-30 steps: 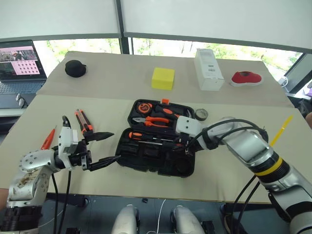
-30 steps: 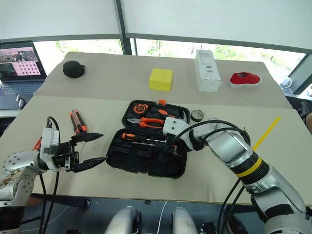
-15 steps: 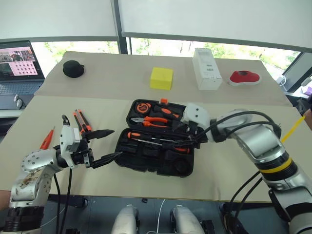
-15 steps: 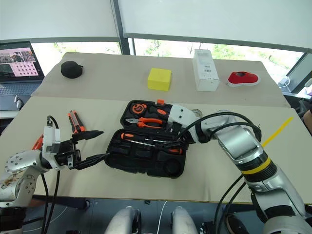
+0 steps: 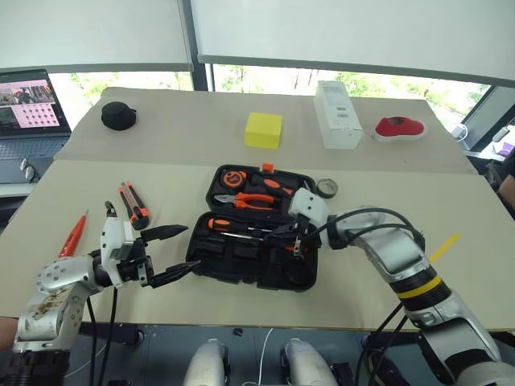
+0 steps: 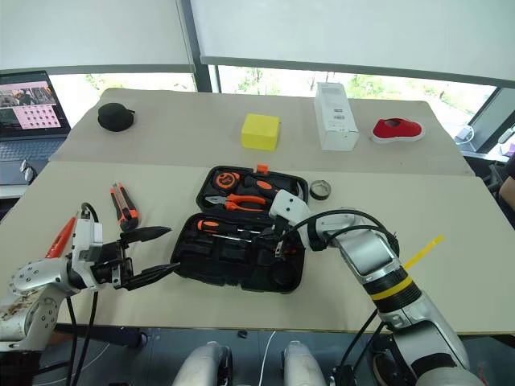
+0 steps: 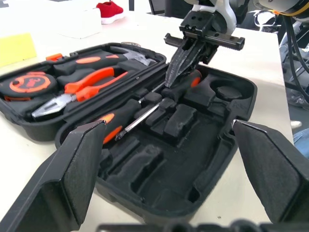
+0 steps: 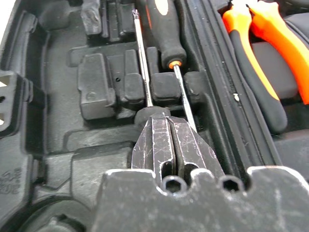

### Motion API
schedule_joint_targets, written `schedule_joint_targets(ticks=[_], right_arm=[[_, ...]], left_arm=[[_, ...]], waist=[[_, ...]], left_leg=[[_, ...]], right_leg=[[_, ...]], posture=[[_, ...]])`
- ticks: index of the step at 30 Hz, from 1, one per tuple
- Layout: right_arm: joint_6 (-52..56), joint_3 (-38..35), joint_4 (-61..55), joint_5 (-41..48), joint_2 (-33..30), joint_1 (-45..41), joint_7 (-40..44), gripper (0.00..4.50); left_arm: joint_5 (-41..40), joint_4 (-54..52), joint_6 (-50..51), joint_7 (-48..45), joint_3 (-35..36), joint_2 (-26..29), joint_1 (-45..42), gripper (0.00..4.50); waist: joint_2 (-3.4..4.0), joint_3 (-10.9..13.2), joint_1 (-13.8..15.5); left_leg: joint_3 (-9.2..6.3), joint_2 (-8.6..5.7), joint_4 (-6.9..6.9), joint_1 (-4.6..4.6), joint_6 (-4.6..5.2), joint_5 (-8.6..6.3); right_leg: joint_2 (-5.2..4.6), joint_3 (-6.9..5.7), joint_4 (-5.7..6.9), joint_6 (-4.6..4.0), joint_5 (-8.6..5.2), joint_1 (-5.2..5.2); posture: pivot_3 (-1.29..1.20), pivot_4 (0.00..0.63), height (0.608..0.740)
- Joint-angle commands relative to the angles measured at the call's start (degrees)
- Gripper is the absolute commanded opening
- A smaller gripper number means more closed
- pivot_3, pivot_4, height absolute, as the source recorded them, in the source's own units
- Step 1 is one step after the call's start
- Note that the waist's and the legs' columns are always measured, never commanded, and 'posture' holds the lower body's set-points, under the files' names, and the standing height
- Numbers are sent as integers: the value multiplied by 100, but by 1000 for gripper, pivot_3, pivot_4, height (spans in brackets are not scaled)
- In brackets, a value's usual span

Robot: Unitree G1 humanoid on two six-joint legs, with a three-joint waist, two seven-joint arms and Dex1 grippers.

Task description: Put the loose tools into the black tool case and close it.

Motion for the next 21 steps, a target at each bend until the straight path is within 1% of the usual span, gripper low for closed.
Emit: schedule_joint_targets(ticks=[1, 4, 9, 10, 11, 13, 14, 15, 16, 17, 18, 19, 21], right_arm=[[47, 221, 77, -201, 79, 109, -16, 42], [-34, -7, -66, -114, 108, 114, -25, 42], [-515, -1013, -708, 445, 11, 446, 6, 42], [-620, -1224, -874, 569, -75, 623, 68, 589], [-824, -1611, -1155, 824, -173, 1030, 210, 767], [-1102, -2255, -1536, 1175, -220, 1694, 228, 1380], [-1395, -2473, -1634, 1236, -230, 2001, 270, 1779], [-1695, -2616, -1687, 1256, -232, 2263, 335, 2147], [-1916, -2695, -1724, 1271, -240, 2445, 392, 2416], [-2359, -2892, -1673, 1380, -206, 2798, 633, 2813], [-2656, -3021, -1628, 1463, -178, 3032, 796, 3101], [-3026, -3204, -1537, 1558, -41, 3253, 849, 3503], [-3492, -3413, -1400, 1562, 61, 3709, 882, 4120]], left_arm=[[50, -31, -155, 3, 88, 36, 47, 4500], [105, 132, -322, 123, 263, -22, 138, 4500], [-21, 406, -418, 430, 901, -80, 585, 4500], [-57, 460, -387, 554, 1084, -110, 715, 4500], [-42, 546, -454, 800, 1416, -221, 968, 4500], [9, 643, -567, 1190, 1926, -419, 1403, 4500], [19, 656, -634, 1342, 2132, -530, 1603, 4500], [9, 654, -668, 1472, 2291, -625, 1770, 4500], [-2, 655, -695, 1555, 2392, -688, 1878, 4500], [-15, 677, -718, 1839, 2633, -856, 2073, 4500], [-18, 693, -730, 2036, 2797, -970, 2196, 4500], [-51, 761, -656, 2331, 3001, -1092, 2316, 4500], [-174, 855, -539, 2721, 3311, -1309, 2491, 4500]], waist=[[-2, -2, 1], [-5, -4, -16], [-6, 0, 1], [-6, 0, 6], [-6, 0, 11], [-13, -4, 32], [-20, -8, 26], [-24, -6, 22], [-25, -5, 18], [-27, -4, 18], [-28, -4, 23], [-30, -4, 22], [-34, -1, 16]], left_leg=[[1, 0, 0, 2, 0, 0], [1, 1, 0, 5, 0, 0], [0, 1, -5, -4, 0, 0], [-4, 1, -4, -9, 0, 0], [-5, 1, -4, -9, 0, 0], [-15, 1, -6, -8, 0, -1], [-23, 2, -12, -6, 0, -2], [-27, 3, -16, -3, 0, -7], [-28, 4, -16, -1, 0, -9], [-25, 3, -15, -1, -1, -9], [-24, 1, -9, 5, -1, -8], [-22, 1, -8, 11, -2, -7], [-22, 4, -11, 42, -3, -7]], right_leg=[[0, 0, 0, 0, 0, 1], [1, 1, 3, -1, -1, 2], [-1, 2, 8, -6, -4, -11], [-2, 2, 8, -6, -4, -16], [-3, 2, 8, -5, -4, -15], [-7, 1, 0, -4, -4, -10], [-8, -2, -11, -3, -5, -3], [-10, -2, -19, -2, -5, 2], [-14, -2, -21, 0, -6, 6], [-18, 0, -19, 1, -6, 2], [-17, 0, -15, 1, -5, 9], [-15, -1, -17, 0, -5, 16], [-12, -3, -22, -1, -7, 55]], posture=[[0, 150, 740], [0, 150, 740], [0, 150, 740], [0, 150, 740], [0, 150, 740], [0, 150, 740], [0, 150, 740], [0, 150, 740], [0, 150, 740], [0, 150, 740], [0, 150, 740], [0, 150, 740], [0, 150, 740]])
